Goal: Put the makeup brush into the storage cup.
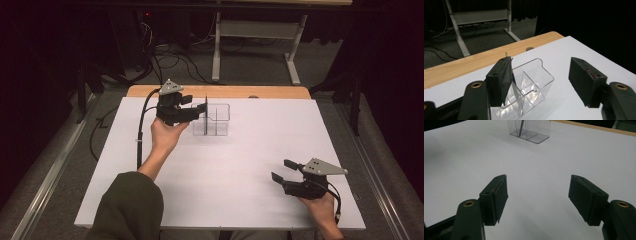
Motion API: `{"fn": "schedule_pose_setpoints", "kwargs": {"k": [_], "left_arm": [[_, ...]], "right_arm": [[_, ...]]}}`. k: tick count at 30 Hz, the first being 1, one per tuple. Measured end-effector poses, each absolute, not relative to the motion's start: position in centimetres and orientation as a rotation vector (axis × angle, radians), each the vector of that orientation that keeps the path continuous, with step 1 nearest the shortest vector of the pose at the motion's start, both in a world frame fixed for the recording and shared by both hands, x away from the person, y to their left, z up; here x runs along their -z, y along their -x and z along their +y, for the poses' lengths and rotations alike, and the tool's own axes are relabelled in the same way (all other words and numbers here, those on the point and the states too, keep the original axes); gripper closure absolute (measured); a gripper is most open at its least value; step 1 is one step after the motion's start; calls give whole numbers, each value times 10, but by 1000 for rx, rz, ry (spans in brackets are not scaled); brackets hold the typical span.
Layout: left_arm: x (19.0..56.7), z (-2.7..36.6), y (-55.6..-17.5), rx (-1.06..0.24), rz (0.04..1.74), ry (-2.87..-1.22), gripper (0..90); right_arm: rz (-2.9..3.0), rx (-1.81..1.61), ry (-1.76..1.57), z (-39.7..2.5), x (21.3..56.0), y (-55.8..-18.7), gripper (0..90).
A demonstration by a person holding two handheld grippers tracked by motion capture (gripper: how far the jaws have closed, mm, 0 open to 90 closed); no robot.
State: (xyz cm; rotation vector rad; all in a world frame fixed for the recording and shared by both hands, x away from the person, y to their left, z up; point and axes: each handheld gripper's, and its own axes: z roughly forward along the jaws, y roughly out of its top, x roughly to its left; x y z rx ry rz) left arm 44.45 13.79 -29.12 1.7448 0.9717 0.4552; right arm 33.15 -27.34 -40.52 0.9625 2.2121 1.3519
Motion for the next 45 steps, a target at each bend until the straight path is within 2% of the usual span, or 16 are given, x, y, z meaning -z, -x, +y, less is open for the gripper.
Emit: {"fn": "schedule_pose_setpoints", "kwargs": {"k": [17,45], "left_arm": [[288,155,-426,-491,960,-1721,360],[301,174,-397,-456,940,-1682,362]], "right_arm": [[2210,-1356,-960,-274,405,-332,334],[2191,-1371,-976,-277,404,-330,332]]}}
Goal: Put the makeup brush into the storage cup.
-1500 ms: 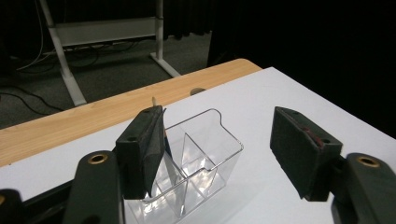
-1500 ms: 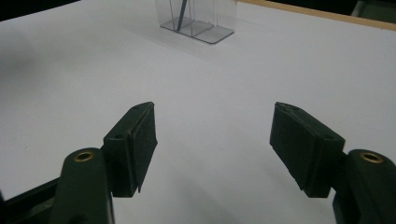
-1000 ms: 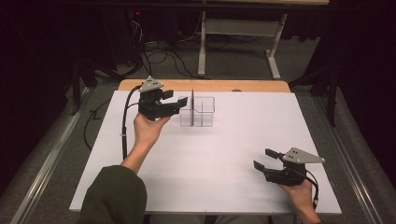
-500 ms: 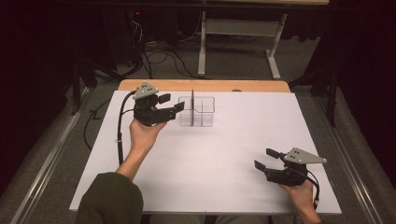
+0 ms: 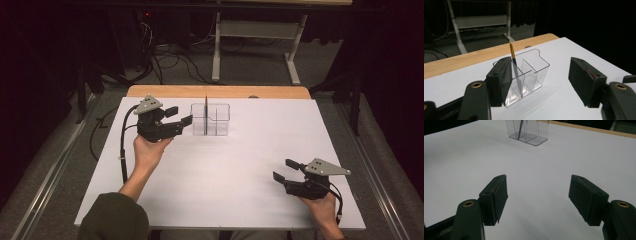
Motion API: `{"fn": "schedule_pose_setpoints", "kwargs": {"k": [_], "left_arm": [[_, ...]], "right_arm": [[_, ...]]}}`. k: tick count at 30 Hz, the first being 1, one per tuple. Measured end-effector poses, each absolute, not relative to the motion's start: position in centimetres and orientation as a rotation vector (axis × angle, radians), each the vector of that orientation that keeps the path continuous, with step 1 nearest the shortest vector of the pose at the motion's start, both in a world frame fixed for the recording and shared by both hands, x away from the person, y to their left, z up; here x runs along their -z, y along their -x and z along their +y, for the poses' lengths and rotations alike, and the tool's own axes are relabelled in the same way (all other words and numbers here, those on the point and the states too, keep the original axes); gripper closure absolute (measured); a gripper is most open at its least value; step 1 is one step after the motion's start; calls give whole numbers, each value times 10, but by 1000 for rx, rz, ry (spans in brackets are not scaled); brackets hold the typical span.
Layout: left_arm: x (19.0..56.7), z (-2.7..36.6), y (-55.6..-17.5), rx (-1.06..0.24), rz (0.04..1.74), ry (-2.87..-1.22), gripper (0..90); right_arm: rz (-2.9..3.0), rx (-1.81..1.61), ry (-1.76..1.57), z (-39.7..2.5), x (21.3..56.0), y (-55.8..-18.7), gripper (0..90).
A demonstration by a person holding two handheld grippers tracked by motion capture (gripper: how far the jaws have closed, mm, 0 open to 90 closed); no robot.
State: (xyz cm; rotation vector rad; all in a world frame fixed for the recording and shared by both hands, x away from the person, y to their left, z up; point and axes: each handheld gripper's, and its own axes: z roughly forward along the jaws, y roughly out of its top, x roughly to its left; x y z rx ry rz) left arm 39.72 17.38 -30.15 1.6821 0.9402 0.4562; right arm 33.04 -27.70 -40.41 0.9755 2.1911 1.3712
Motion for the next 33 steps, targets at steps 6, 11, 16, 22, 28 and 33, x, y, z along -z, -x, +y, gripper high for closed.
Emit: {"fn": "schedule_pose_setpoints", "kwargs": {"k": [6,11,16,22,28,33], "left_arm": [[302,174,-394,-458,934,-1684,361],[303,176,-391,-456,933,-1685,359],[302,177,-385,-502,917,-1705,357],[301,178,-377,-521,894,-1714,355],[302,181,-373,-522,896,-1706,355],[304,182,-369,-507,893,-1704,354]], "right_arm": [[2181,-1378,-978,-279,404,-331,332],[2183,-1378,-977,-278,404,-330,333],[2183,-1379,-974,-278,404,-330,332],[2182,-1380,-974,-278,404,-331,333],[2180,-1381,-973,-278,403,-330,333],[2181,-1381,-973,-278,403,-330,333]]}}
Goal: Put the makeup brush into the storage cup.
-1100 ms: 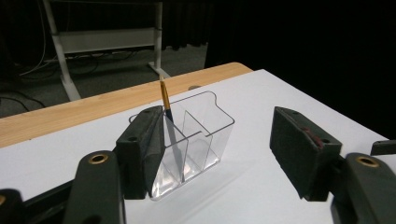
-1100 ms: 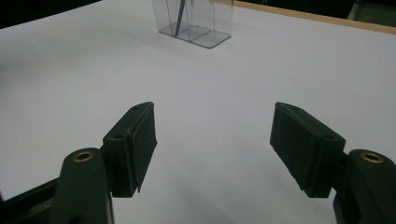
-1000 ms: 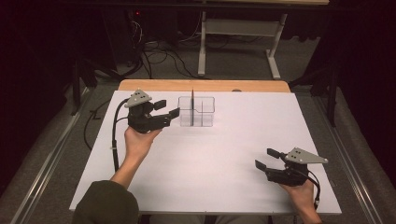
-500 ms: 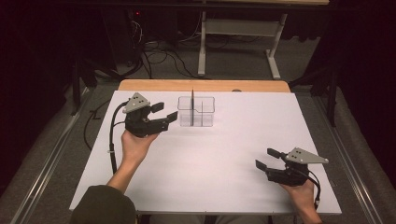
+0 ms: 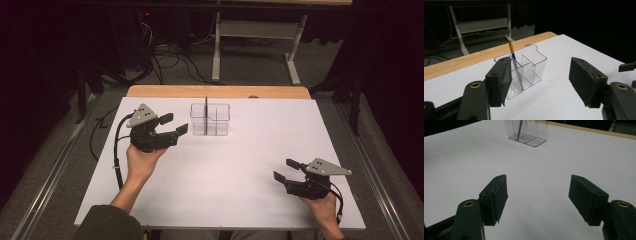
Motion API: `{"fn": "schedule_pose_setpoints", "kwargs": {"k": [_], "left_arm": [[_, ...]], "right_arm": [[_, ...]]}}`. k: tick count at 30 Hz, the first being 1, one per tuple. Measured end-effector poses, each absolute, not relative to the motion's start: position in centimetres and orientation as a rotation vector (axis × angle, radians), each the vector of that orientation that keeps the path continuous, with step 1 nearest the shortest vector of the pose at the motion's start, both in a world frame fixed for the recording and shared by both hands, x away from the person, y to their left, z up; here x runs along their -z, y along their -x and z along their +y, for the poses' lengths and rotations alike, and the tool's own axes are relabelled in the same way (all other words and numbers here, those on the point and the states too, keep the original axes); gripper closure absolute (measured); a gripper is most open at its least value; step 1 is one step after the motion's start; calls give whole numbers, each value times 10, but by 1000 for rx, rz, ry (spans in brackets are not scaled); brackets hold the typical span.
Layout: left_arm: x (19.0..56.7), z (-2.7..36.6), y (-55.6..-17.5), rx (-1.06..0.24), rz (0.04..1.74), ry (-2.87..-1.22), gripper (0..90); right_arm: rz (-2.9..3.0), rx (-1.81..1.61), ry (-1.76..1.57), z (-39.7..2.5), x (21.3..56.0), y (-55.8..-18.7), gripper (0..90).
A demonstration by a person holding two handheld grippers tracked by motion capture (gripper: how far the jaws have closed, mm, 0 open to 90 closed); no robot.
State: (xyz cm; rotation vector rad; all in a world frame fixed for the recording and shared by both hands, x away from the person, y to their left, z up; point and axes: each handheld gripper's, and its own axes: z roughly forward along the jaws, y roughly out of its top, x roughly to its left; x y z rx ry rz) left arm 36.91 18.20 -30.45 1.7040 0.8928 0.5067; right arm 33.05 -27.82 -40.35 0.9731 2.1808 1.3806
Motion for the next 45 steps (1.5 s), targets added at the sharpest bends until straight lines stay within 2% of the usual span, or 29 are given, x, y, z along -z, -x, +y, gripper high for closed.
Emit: {"fn": "schedule_pose_setpoints", "kwargs": {"k": [45], "left_arm": [[328,200,-347,-463,950,-1689,351]], "right_arm": [[2187,-1378,-979,-277,404,-330,333]]}}
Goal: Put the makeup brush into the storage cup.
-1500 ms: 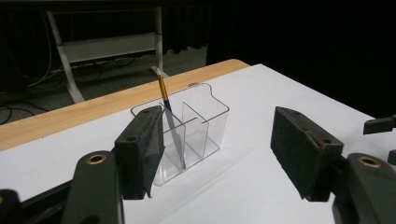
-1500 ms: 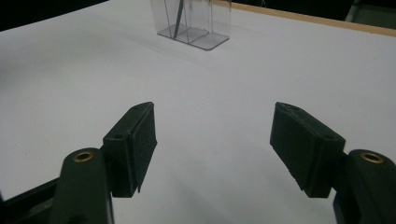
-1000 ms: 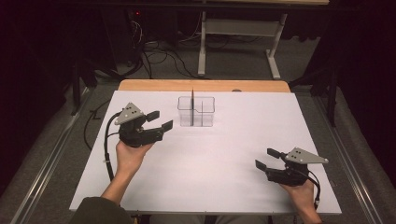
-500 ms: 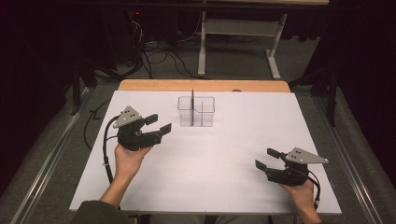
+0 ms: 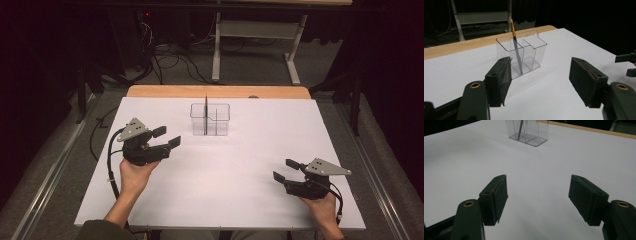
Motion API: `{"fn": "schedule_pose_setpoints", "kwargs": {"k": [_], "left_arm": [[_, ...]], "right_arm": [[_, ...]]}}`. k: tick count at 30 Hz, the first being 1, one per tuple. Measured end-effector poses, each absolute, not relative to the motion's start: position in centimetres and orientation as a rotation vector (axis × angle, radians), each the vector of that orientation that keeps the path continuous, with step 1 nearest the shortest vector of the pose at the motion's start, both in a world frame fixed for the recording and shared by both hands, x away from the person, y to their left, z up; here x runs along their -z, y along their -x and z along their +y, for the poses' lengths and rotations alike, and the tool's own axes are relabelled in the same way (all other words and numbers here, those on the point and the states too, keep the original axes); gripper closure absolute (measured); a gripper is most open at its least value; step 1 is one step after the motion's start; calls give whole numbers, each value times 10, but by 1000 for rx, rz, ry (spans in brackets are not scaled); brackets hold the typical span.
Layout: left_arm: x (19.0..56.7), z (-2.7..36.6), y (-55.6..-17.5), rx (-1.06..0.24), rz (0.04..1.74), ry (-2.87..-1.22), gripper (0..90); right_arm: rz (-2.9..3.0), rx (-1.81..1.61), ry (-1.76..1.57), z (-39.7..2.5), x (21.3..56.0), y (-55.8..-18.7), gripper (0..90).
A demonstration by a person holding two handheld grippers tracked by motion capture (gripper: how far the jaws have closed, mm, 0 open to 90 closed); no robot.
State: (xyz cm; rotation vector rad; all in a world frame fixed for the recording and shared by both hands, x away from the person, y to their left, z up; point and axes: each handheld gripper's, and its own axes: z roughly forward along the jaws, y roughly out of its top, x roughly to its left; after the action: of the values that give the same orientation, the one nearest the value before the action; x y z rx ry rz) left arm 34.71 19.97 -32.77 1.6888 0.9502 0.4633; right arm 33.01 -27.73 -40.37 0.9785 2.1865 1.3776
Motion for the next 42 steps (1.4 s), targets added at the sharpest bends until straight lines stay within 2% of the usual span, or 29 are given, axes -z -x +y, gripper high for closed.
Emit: {"fn": "schedule_pose_setpoints", "kwargs": {"k": [42], "left_arm": [[348,209,-336,-455,987,-1646,356]], "right_arm": [[2188,-1379,-978,-277,404,-330,333]]}}
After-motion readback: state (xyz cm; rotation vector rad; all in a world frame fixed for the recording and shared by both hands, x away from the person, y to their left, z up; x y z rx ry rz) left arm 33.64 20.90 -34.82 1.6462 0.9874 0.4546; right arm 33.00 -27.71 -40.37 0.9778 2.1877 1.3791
